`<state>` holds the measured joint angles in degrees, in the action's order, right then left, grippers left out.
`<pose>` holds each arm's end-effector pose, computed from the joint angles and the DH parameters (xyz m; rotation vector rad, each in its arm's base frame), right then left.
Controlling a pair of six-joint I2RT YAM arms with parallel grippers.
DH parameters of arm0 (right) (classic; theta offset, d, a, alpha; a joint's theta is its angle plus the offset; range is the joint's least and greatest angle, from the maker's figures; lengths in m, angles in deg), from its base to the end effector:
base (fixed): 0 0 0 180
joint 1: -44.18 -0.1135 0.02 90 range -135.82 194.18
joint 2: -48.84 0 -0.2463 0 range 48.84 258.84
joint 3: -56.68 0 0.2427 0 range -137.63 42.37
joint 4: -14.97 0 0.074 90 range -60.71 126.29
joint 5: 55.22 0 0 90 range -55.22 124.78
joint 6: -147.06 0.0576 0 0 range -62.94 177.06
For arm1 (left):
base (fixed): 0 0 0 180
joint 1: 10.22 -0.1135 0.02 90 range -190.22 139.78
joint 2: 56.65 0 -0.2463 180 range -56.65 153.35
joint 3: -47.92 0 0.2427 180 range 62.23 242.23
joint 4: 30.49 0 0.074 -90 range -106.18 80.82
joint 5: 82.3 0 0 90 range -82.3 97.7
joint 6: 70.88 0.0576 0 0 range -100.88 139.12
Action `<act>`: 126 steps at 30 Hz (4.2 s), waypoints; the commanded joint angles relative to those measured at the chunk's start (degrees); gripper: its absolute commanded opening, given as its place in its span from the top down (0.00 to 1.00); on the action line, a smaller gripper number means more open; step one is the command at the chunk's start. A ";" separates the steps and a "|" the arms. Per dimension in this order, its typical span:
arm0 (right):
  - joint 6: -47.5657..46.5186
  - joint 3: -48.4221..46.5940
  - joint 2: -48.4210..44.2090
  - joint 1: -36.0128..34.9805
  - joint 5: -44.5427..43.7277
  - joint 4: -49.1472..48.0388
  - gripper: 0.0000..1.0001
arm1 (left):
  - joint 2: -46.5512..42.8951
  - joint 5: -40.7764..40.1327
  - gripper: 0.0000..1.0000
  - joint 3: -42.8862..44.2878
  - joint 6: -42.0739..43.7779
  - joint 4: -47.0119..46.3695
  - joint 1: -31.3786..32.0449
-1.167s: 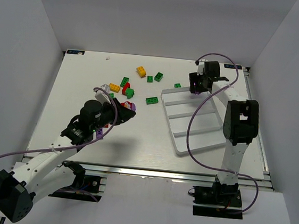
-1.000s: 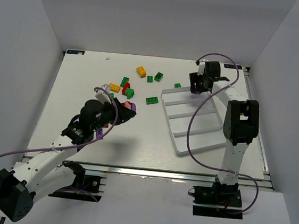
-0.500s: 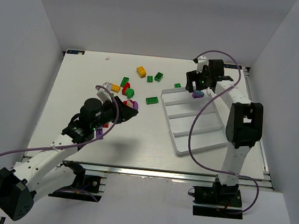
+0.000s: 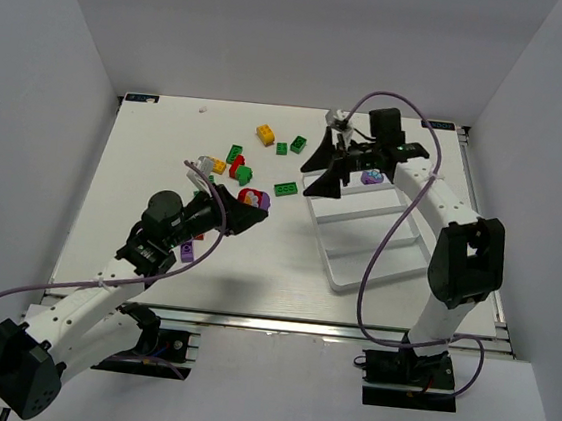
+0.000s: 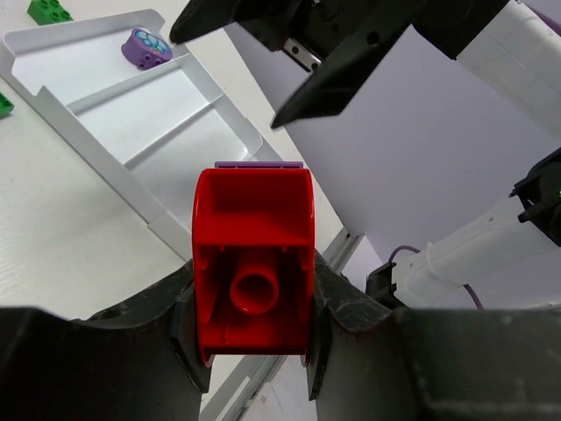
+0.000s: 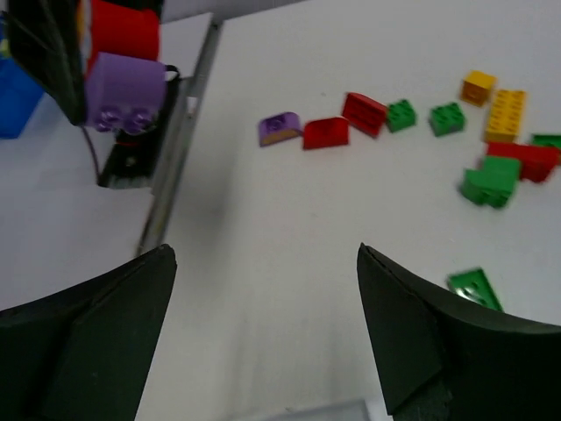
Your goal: Sort the legos into containers by color
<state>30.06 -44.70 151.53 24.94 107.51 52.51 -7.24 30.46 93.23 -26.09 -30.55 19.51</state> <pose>0.3479 0.1797 0.2911 -1.3275 1.4471 1.3007 0.1875 -0.1327 0.2742 0.0910 1.8080 -1.2929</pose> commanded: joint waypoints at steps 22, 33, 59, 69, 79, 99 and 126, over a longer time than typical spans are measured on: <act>41.24 6.47 -5.84 -11.43 -2.85 -33.33 0.11 | -7.48 -2.99 0.96 -0.07 10.14 2.95 0.06; 42.56 4.89 -5.31 -12.92 -3.83 -32.80 0.11 | -7.48 -3.51 0.96 -0.86 9.97 1.72 0.06; 44.49 3.04 -3.12 -16.52 2.07 -34.47 0.12 | -10.21 -5.54 0.97 -2.53 9.44 2.07 0.06; 47.83 2.17 -1.01 -18.11 2.33 -38.86 0.13 | -9.33 -4.04 0.97 -2.35 8.91 0.84 0.15; 53.63 2.78 0.40 -18.46 4.52 -47.04 0.28 | -8.72 -3.78 0.97 -2.88 8.65 -0.31 0.15; 55.04 1.99 1.98 -18.90 5.14 -48.10 0.63 | -7.57 -3.34 0.97 -2.88 9.00 -1.36 0.06; 61.00 2.25 2.16 -16.17 7.95 -56.52 1.00 | -11.97 -2.73 0.38 -0.16 7.60 1.45 0.06</act>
<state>87.58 -40.81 153.56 8.17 114.48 2.19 -18.83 26.62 91.27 -18.03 -29.31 19.51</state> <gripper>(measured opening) 0.432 0.622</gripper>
